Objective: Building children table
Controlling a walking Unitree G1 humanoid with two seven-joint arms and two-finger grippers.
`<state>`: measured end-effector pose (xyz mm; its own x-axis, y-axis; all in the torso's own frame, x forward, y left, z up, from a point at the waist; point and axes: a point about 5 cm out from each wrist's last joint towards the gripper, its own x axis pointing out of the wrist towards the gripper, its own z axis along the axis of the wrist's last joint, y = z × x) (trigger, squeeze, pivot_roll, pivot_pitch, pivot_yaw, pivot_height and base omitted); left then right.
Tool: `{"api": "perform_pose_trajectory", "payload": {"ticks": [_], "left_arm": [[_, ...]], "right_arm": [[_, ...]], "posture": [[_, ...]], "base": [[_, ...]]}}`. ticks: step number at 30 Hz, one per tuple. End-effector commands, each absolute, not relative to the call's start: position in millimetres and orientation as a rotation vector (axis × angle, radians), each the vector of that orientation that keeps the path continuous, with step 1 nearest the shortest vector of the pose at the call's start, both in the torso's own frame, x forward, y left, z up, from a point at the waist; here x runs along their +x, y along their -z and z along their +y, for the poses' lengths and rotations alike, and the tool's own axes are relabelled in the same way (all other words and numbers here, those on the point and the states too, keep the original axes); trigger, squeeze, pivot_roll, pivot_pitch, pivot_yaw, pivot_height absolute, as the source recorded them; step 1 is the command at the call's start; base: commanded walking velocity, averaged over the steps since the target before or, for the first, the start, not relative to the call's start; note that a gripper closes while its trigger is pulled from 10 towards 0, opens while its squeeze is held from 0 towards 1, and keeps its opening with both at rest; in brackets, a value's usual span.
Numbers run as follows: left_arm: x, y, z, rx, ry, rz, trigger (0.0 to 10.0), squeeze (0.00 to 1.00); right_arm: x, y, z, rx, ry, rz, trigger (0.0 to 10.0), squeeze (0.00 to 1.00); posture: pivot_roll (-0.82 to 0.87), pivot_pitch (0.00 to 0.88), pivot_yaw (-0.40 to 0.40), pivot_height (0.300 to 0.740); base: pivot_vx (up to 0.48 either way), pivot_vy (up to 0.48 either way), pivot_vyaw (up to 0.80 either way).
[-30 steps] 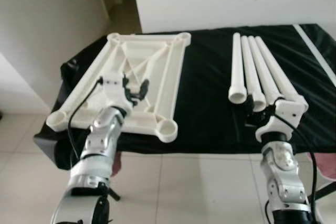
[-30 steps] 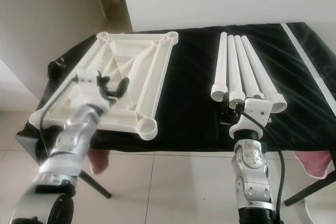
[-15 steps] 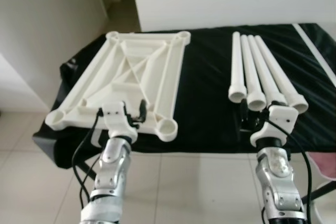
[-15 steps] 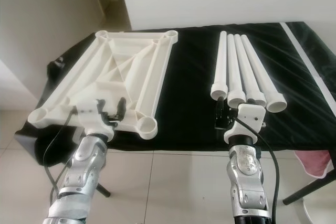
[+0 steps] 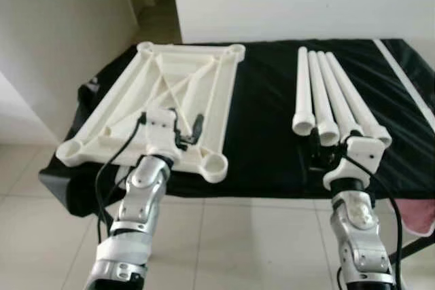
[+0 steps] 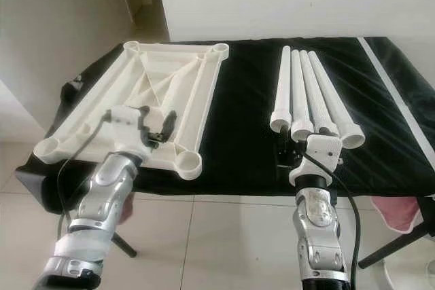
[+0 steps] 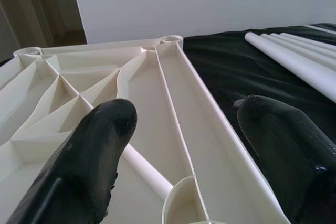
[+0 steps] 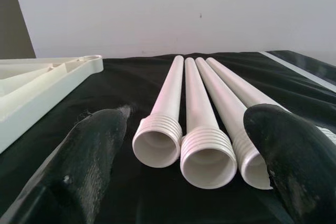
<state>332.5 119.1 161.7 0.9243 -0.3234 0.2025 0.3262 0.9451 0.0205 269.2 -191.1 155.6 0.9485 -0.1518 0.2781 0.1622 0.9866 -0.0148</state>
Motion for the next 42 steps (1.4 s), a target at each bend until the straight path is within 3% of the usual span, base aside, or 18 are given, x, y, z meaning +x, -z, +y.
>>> {"api": "perform_pose_trajectory", "payload": {"ticks": [1, 10, 35, 42], "left_arm": [[334.2, -164.4, 123.6, -0.006, 0.36, -0.206, 10.0, 0.0], [333.9, -168.6, 120.2, -0.057, 0.444, -0.225, 10.0, 0.0], [334.6, -169.2, 126.5, -0.051, 0.395, -0.231, 10.0, 0.0], [332.6, -167.6, 127.1, -0.075, 0.378, -0.232, 10.0, 0.0]], "right_arm": [[269.2, -152.9, -191.3, -0.021, 0.155, -0.27, 10.0, 0.0], [269.7, -154.1, -193.1, -0.056, 0.136, -0.276, 10.0, 0.0], [273.3, -157.6, -192.1, -0.099, 0.103, -0.288, 10.0, 0.0], [274.0, -157.7, -189.8, -0.113, 0.09, -0.293, 10.0, 0.0]], "posture": [[0.02, 0.0, 0.045, 0.74], [0.01, 0.0, 0.037, 0.74], [0.03, 0.0, 0.021, 0.74], [0.03, 0.0, 0.022, 0.74]], "base": [[0.0, 0.0, 0.0], [0.03, 0.0, 0.0], [0.275, 0.0, 0.0], [0.0, 0.0, 0.0]]}}
